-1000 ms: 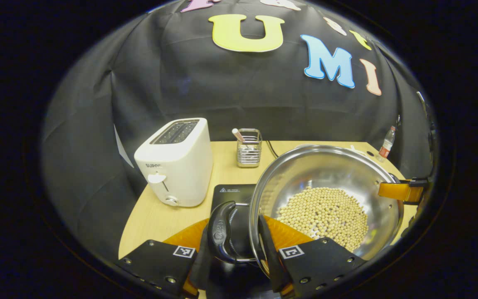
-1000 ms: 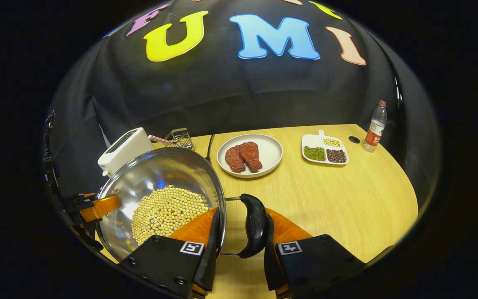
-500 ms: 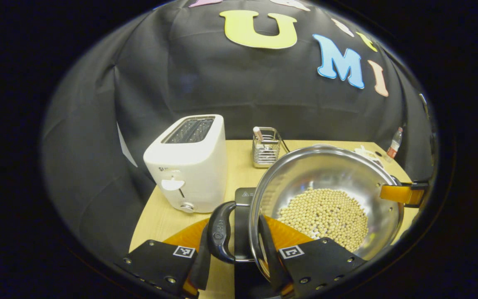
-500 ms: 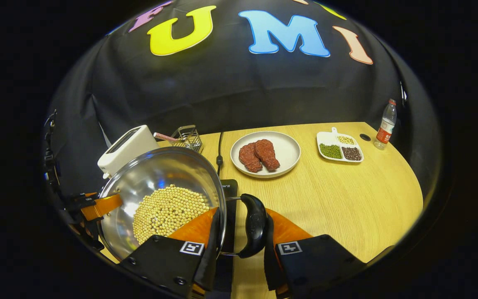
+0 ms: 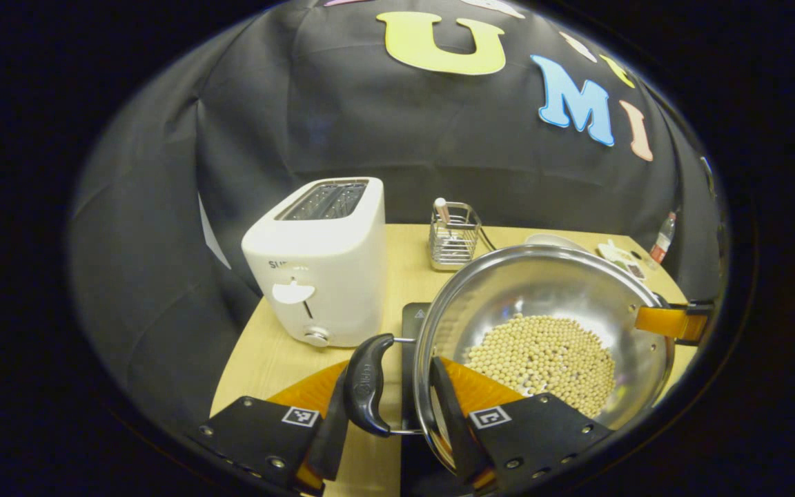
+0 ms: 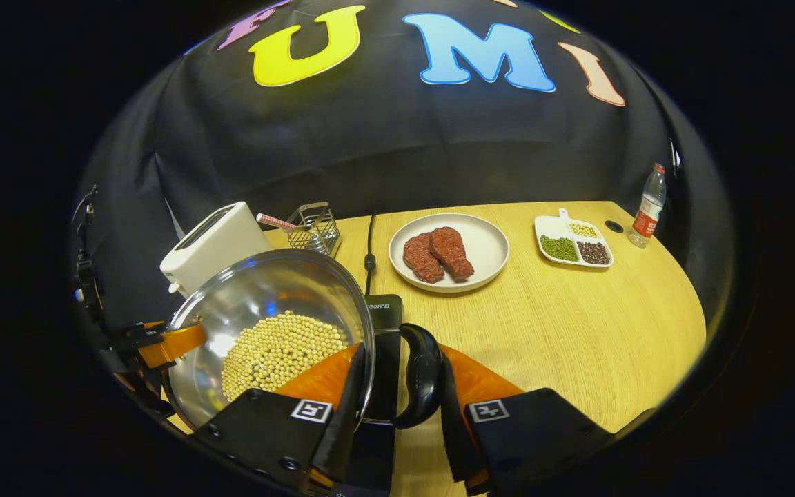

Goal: First push the handle of the pot to place it horizontally, then grasp the pot with both hands and set it on the induction cooktop.

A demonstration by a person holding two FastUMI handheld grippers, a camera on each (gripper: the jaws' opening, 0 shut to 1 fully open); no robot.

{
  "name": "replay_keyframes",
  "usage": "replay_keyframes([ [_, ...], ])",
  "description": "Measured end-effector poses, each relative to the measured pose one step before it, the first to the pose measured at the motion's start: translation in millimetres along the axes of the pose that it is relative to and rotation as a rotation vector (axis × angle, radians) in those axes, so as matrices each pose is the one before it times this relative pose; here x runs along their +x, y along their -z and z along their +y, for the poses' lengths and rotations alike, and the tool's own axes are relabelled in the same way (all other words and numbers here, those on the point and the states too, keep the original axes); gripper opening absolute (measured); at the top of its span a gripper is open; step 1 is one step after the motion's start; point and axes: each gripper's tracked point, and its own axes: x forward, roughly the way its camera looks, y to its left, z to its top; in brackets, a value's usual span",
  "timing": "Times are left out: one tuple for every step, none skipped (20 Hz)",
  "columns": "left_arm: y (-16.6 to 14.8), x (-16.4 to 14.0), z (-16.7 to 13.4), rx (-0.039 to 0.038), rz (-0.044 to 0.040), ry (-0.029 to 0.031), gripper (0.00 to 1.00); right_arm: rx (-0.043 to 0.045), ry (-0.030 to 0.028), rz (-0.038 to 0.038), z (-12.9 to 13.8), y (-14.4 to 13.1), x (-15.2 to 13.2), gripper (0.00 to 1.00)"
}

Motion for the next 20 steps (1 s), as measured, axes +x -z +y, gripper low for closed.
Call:
replay_keyframes([
  [-6.38, -1.33, 0.34, 0.01916, -0.02423, -0.0174, 0.69, -0.0138, -0.00158, -0.02214, -2.08, -5.11, -4.59, 0.59],
  [-9.4, -3.89, -2.73, 0.00679, -0.02122, -0.00129, 0.69, -0.01241, -0.01128, -0.02497, 2.94, -5.24, -5.11, 0.7],
  [-6.98, -2.39, -0.81, 0.00462, -0.02376, -0.01466, 0.79, -0.01433, 0.00404, -0.02726, -2.79, -6.63, -7.59, 0.82],
  [-8.01, -3.83, -0.35, 0.00657, -0.02422, -0.01261, 0.76, -0.01308, 0.00494, -0.02849, -5.13, -6.95, -8.64, 0.94],
  [-7.95, -8.0, -0.63, 0.0056, -0.01807, -0.01407, 0.79, -0.01153, -0.00082, -0.03023, -3.95, -8.73, -8.36, 0.98],
  [-8.01, -7.9, -2.73, 0.0001, -0.0236, -0.0066, 0.8, -0.01273, -0.00111, -0.03188, -3.44, -8.15, -9.32, 0.93],
  [-10.89, -10.02, -6.35, -0.00982, -0.03028, -0.00435, 0.8, -0.01497, -0.00055, -0.03033, -5.42, -8.48, -8.59, 0.98],
  [-10.97, -7.61, -6.8, -0.0161, -0.03045, -0.00652, 0.76, -0.01285, 0.00206, -0.03096, -6.2, -8.03, -8.95, 0.98],
  [-8.77, -10.97, -6.56, -0.01285, -0.02662, -0.00284, 0.76, -0.01218, -0.00094, -0.02972, -7.01, -8.55, -9.36, 0.98],
  [-8.58, -8.95, -8.69, -0.00684, -0.0217, -0.00513, 0.8, -0.01262, 0.0033, -0.02993, -7.52, -8.18, -9.21, 0.98],
  [-8.75, -11.08, -10.01, -0.00205, -0.02179, 0.0006, 0.8, -0.01346, 0.0037, -0.03313, -8.98, -8.6, -9.05, 0.98],
  [-10.02, -11.23, -10.76, 0.00013, -0.02571, -0.00168, 0.8, -0.01154, 0.00345, -0.03204, -9.21, -8.84, -10.14, 0.98],
  [-8.68, -10.26, -10.95, -0.00126, -0.02318, -0.00085, 0.79, -0.00898, 0.00315, -0.02954, -9.67, -8.35, -10.15, 0.98],
  [-8.34, -9.56, -11.38, -0.00113, -0.0167, -0.00229, 0.79, -0.00657, 0.00073, -0.02294, -10.63, -6.5, -10.66, 0.98],
  [-8.8, -10.9, -11.62, -0.00323, -0.01591, -0.00461, 0.79, -0.00537, -0.00092, -0.0185, -9.8, -5.93, -10.32, 0.98],
  [-7.74, -8.32, -11.66, -0.00402, -0.01521, -0.00055, 0.79, -0.00295, 0.00108, -0.01827, -10.52, -5.58, -11.34, 0.98],
  [-7.94, -9.97, -13.18, -0.00557, -0.01842, 0.00164, 0.79, -0.00133, 0.00345, -0.0204, -11.69, -5.63, -10.98, 0.98],
  [-9.57, -9.76, -14.17, -0.0053, -0.02297, 0.0009, 0.79, -0.00216, 0.00433, -0.02081, -11.89, -6.19, -10.1, 0.98],
  [-8.29, -9.71, -14.78, -0.00238, -0.02302, 0.00243, 0.76, -0.00551, 0.00252, -0.0216, -12.16, -6.76, -11.56, 0.98],
  [-8.01, -10.1, -15.46, -0.00189, -0.01666, 0.00382, 0.76, -0.00942, 0.00368, -0.02103, -11.99, -4.96, -10.72, 0.98],
])
